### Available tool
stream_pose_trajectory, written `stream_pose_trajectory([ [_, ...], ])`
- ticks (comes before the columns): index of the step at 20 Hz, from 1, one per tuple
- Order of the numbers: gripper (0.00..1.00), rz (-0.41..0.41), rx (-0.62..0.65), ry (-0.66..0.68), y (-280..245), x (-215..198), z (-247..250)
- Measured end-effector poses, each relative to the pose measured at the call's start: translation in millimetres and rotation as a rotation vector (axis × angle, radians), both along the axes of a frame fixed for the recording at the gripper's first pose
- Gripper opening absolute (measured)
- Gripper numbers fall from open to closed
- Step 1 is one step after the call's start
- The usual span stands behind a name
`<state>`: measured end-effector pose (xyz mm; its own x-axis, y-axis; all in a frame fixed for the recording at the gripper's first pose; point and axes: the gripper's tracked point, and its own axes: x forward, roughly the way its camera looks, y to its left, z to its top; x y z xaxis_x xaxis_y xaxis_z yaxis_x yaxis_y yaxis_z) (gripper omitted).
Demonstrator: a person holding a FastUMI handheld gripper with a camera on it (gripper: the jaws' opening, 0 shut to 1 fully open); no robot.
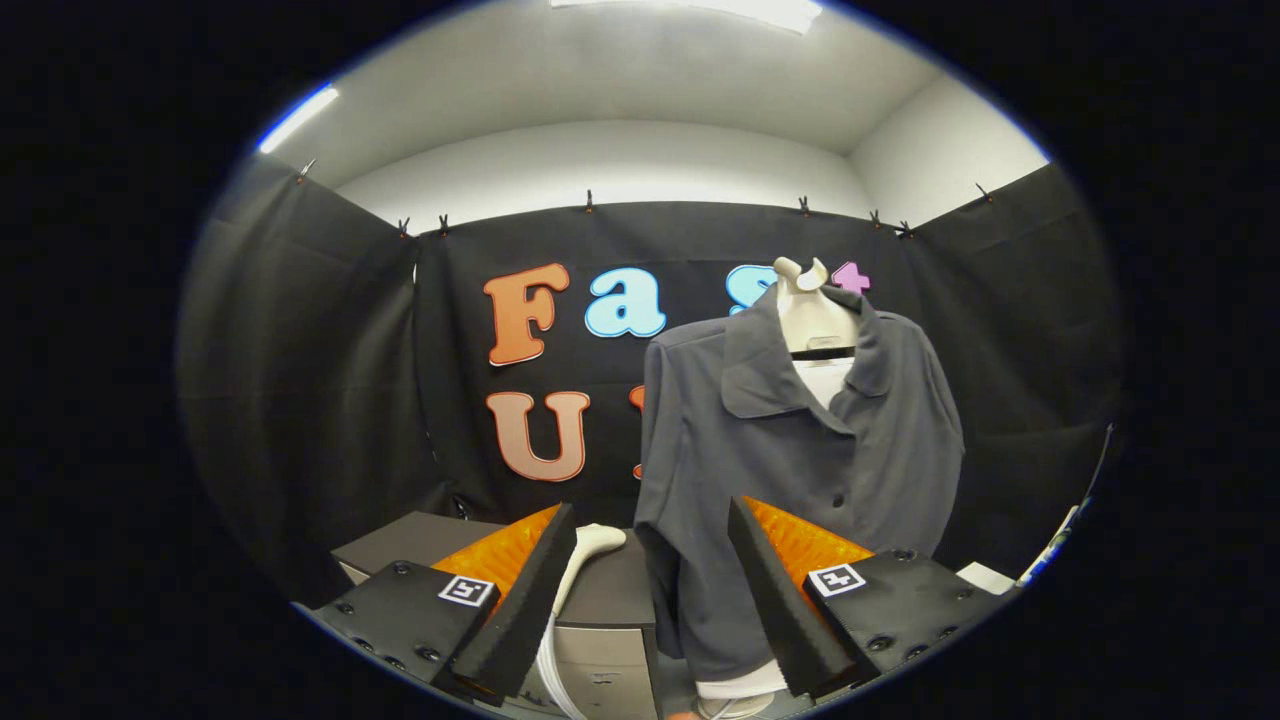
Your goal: Iron the clothes twice with a garment steamer, once on the left side and once on the right side.
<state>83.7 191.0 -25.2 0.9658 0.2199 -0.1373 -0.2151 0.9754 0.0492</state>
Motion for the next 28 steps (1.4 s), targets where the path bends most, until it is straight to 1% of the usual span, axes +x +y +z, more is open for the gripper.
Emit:
stream_pose_trajectory([
  [3,0.98,0.039,-0.018,0.032,43.7,13.9,-15.0],
  [6,0.98,0.074,-0.032,0.076,90.8,40.3,-35.7],
  [12,0.98,0.115,-0.073,0.195,152.9,94.6,-97.8],
  [17,0.98,0.095,-0.131,0.314,178.7,146.8,-153.0],
  [20,0.99,0.062,-0.140,0.388,183.2,176.6,-179.1],
  [28,0.99,0.032,-0.214,0.599,188.8,223.5,-251.9],
])
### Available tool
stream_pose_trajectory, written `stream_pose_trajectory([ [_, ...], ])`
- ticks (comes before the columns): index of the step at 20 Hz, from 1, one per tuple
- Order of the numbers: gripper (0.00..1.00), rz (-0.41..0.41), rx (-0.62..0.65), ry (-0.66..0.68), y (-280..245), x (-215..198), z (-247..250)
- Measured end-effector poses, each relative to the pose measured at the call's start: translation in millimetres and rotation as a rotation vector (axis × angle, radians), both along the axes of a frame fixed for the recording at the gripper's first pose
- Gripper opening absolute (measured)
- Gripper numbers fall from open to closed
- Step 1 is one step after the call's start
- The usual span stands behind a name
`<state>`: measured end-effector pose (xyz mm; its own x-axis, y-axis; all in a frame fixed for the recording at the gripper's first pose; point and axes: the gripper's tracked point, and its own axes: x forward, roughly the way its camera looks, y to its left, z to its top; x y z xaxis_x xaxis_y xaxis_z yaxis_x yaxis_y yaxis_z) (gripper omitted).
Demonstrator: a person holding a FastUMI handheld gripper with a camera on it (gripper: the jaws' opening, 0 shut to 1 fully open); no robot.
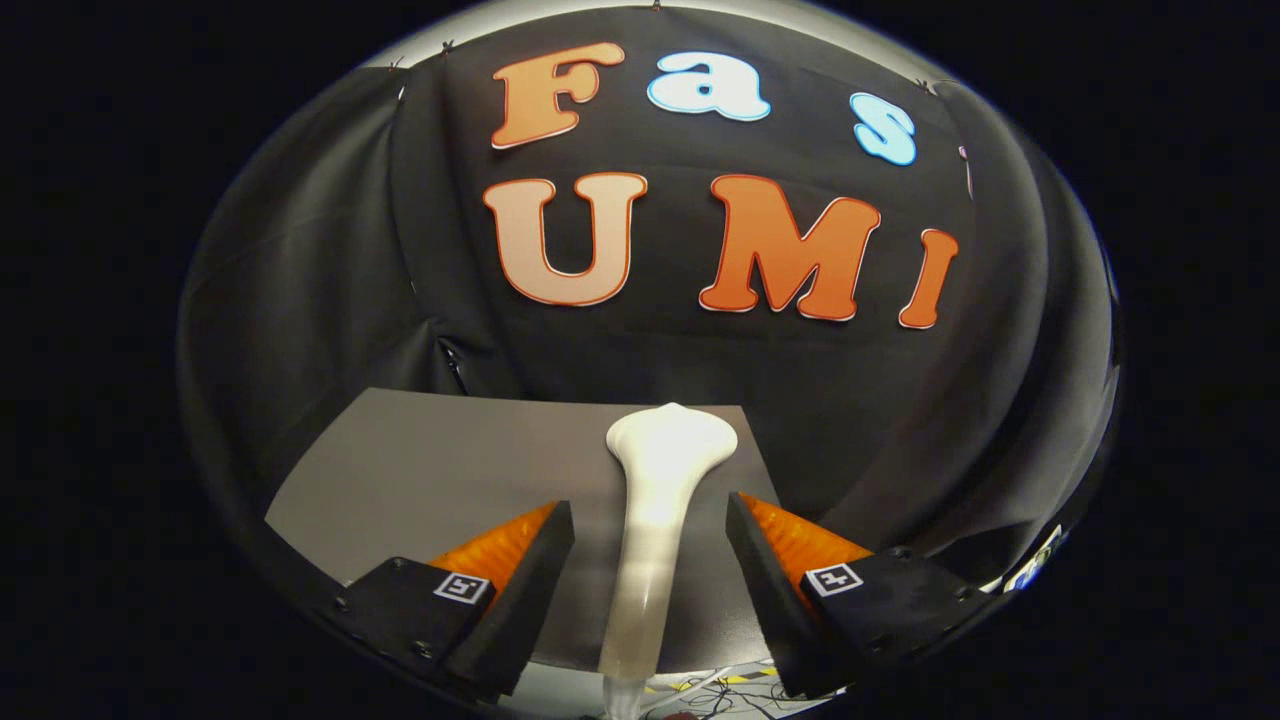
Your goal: Iron the clothes twice with a garment steamer, once on the left side and once on the right side.
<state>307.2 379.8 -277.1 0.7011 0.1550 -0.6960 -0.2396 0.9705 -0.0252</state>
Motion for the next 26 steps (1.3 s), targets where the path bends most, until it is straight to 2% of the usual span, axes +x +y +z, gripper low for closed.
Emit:
stream_pose_trajectory([
  [6,0.97,-0.015,-0.032,0.120,1.8,12.9,-38.7],
  [9,0.85,-0.018,-0.055,0.153,1.1,20.6,-50.5],
  [14,0.70,-0.027,-0.038,0.209,-3.1,23.1,-62.4],
  [16,0.60,-0.042,-0.031,0.216,-6.2,23.7,-65.2],
  [21,0.52,-0.051,-0.032,0.227,-5.3,21.1,-65.8],
  [23,0.45,-0.042,-0.010,0.213,-0.5,20.0,-63.3],
  [24,0.42,-0.038,0.000,0.190,2.5,20.8,-61.3],
  [26,0.42,-0.045,-0.018,0.127,-0.3,17.1,-44.9],
])
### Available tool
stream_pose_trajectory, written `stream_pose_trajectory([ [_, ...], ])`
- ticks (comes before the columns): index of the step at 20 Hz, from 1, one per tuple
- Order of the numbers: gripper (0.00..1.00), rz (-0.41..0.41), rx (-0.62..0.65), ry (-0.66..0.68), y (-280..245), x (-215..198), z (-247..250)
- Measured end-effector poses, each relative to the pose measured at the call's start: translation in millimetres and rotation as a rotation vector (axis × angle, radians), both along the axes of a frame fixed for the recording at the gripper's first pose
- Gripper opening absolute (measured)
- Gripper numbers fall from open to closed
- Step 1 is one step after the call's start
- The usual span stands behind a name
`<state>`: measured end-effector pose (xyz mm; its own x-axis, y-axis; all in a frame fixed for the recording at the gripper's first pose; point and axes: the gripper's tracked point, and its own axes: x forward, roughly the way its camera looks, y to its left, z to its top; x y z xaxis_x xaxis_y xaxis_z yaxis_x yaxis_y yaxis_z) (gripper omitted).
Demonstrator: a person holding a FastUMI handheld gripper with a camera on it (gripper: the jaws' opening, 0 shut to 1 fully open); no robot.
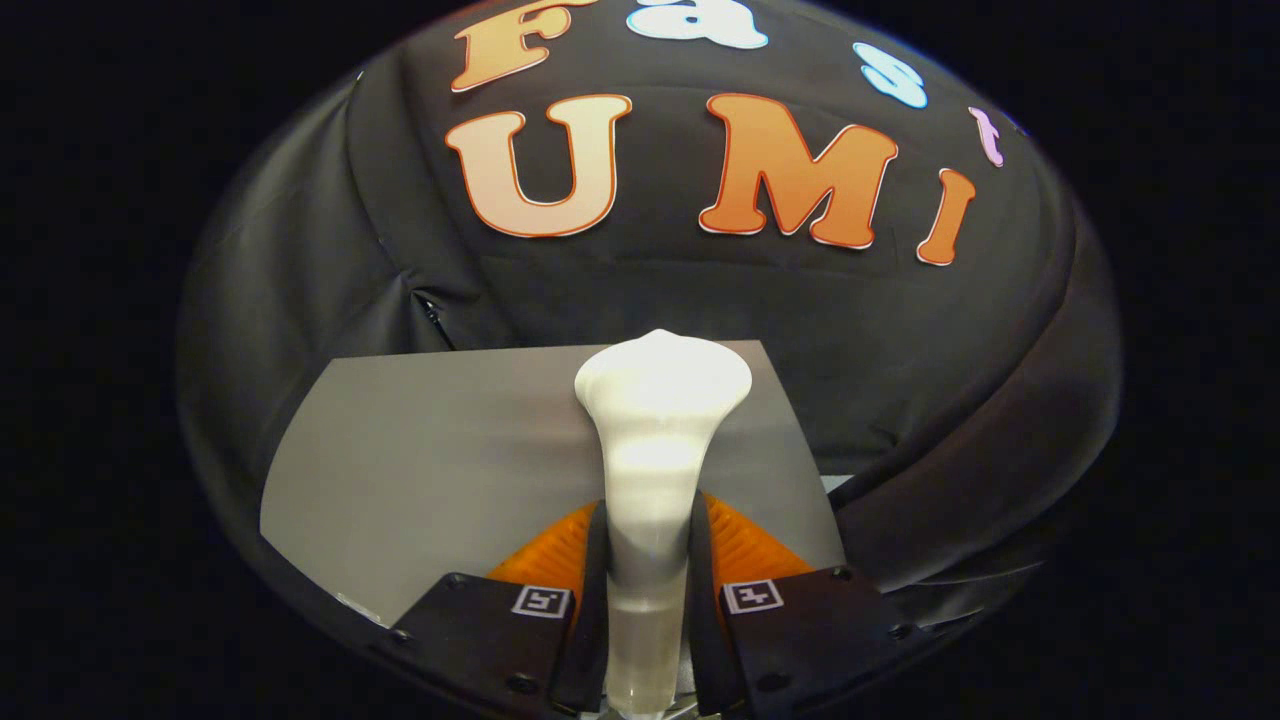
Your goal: Iron the clothes twice with a garment steamer, once on the left side and once on the right side.
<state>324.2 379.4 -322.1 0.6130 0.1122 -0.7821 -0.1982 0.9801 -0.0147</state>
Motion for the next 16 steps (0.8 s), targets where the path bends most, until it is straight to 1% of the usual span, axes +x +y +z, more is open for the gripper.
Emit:
stream_pose_trajectory([
  [2,0.42,0.016,-0.006,-0.043,2.3,-6.0,13.9],
  [7,0.41,0.023,0.031,-0.159,0.8,-22.2,51.6],
  [10,0.41,0.039,0.061,-0.209,-3.4,-41.3,75.0],
  [16,0.41,0.042,0.143,-0.277,-22.0,-84.8,112.8],
])
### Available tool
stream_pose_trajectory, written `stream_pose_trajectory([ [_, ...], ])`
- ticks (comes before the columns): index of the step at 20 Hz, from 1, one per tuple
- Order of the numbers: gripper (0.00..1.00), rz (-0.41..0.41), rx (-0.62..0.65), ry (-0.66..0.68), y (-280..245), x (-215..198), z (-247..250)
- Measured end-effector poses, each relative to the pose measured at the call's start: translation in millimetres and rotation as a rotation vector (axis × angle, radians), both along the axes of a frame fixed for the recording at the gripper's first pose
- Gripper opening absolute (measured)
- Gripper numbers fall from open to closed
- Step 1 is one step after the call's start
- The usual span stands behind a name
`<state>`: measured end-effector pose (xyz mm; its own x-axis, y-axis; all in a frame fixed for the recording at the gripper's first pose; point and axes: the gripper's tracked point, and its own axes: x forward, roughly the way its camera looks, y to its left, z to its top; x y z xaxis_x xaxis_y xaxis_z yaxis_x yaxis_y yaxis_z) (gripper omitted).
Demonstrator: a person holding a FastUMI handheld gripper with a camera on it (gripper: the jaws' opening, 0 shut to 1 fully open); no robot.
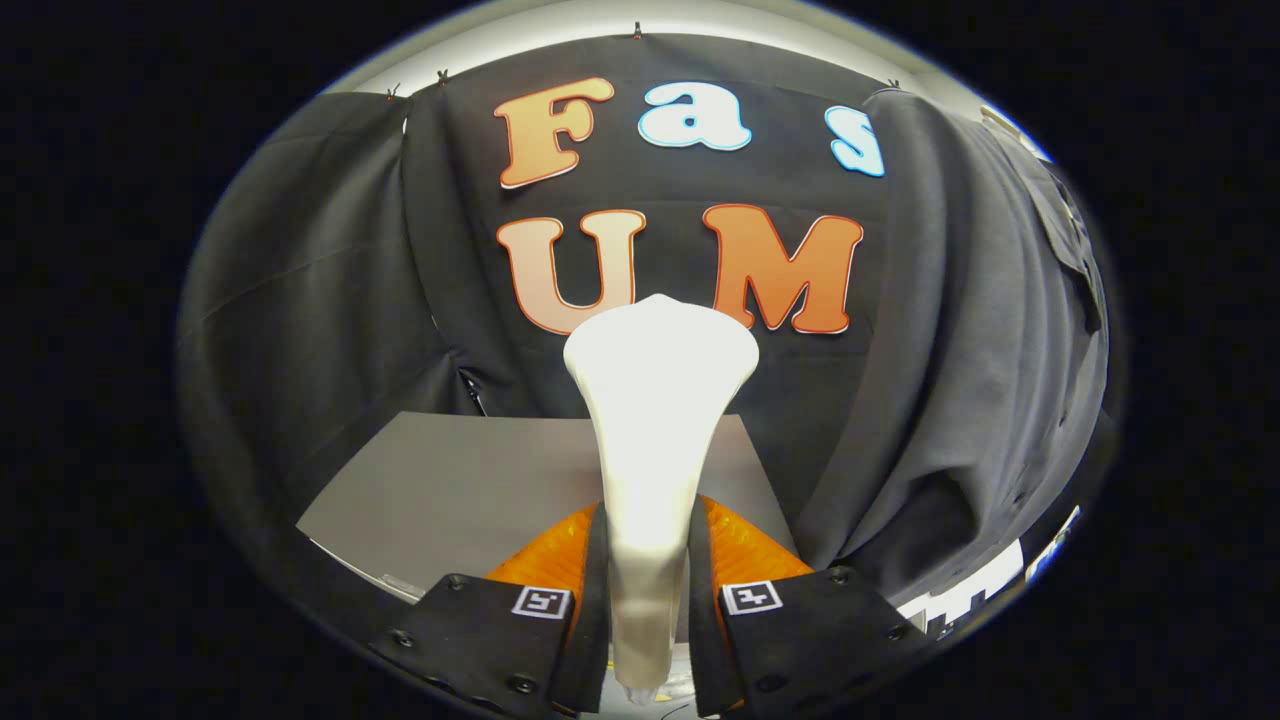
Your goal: Iron the clothes twice with a garment steamer, once on the left side and once on the right side.
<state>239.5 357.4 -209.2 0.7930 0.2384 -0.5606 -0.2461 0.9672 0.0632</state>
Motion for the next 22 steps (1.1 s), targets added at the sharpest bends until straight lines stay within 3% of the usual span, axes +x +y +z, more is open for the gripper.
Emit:
stream_pose_trajectory([
  [8,0.41,-0.002,0.033,-0.136,-37.3,-28.4,77.4],
  [14,0.41,-0.042,0.048,-0.214,-101.0,-46.7,130.6],
  [22,0.41,-0.131,0.050,-0.264,-202.3,-44.3,155.9],
])
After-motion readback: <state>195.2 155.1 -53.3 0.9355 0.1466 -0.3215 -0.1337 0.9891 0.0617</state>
